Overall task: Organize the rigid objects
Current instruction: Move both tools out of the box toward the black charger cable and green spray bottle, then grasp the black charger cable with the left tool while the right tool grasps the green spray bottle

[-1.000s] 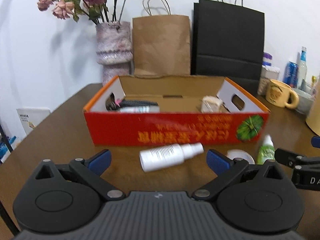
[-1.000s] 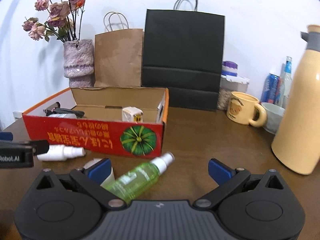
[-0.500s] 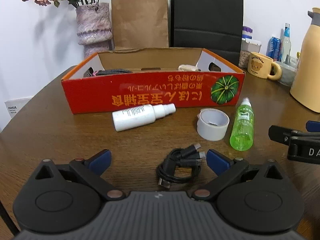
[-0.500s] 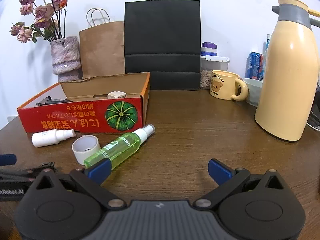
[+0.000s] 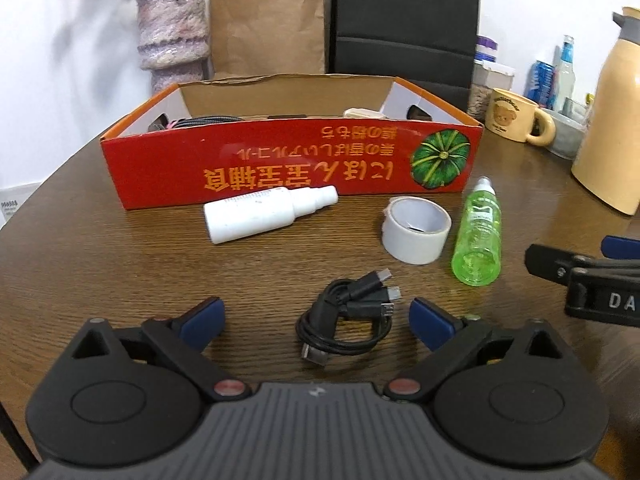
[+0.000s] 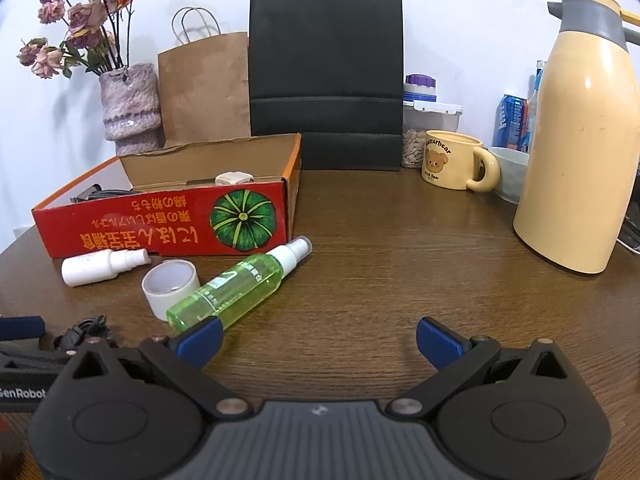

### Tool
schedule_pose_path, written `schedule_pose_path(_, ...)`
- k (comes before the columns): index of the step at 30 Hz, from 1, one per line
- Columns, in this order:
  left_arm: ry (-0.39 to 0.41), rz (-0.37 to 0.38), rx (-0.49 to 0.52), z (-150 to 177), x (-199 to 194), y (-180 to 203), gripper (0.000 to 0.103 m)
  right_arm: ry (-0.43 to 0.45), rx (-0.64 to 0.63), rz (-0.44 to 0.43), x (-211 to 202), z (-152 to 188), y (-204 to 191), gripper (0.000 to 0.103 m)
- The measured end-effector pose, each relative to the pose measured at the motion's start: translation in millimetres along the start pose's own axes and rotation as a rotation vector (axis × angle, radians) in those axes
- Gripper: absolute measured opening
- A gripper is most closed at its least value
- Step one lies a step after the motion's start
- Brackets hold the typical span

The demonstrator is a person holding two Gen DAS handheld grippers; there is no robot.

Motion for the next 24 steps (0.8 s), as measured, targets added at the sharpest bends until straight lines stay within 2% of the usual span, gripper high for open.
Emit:
schedule_pose_path(2,0.010,0.019,0.031,1.9,-3.2,4.9,0.074,-0.002,-0.002,0.000,0.5,0.3,-0.9,0.103)
schedule_pose_path(3,0.017,0.028,0.042,2.5,-4.9,6.9,0.067,-0.003,-0.002,0.000,0.6,0.3,-1.1,0.103)
schedule_pose_path(4,0.021,0.042,0.050,2.8,-6.7,8.4,0.052,-0.004,-0.002,0.000,0.9,0.2,-1.4,0.103)
schedule_pose_path(5,0.026,0.047,0.054,3.0,-8.0,9.3,0.047,-0.005,-0.003,-0.001,0.9,0.6,-1.0,0.103)
schedule_pose_path(12,0.041,0.039,0.039,0.3,-11.1,6.2,0.046,-0.011,-0.007,-0.001,1.9,1.0,-1.6,0.103)
schedule_pose_path(19,0.093,0.017,0.004,-10.6,-20.5,-6.1,0.046,-0.012,-0.007,-0.001,2.9,1.2,-2.2,0.103)
schedule_pose_path(24,0.122,-0.006,-0.038,-22.0,-23.6,-21.8,0.046,0.064,0.031,-0.011,-5.0,-4.6,0.8,0.103)
Point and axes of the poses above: each gripper's, at about its wrist camera, not at the fingertips, and x roughly the way its jaws point, y to its right, z to its underside, the point moved 4 cm from there along x, roughly the way its jaws point, and after that the axes turned 13 degrees about -x, right-handed, at the moved point
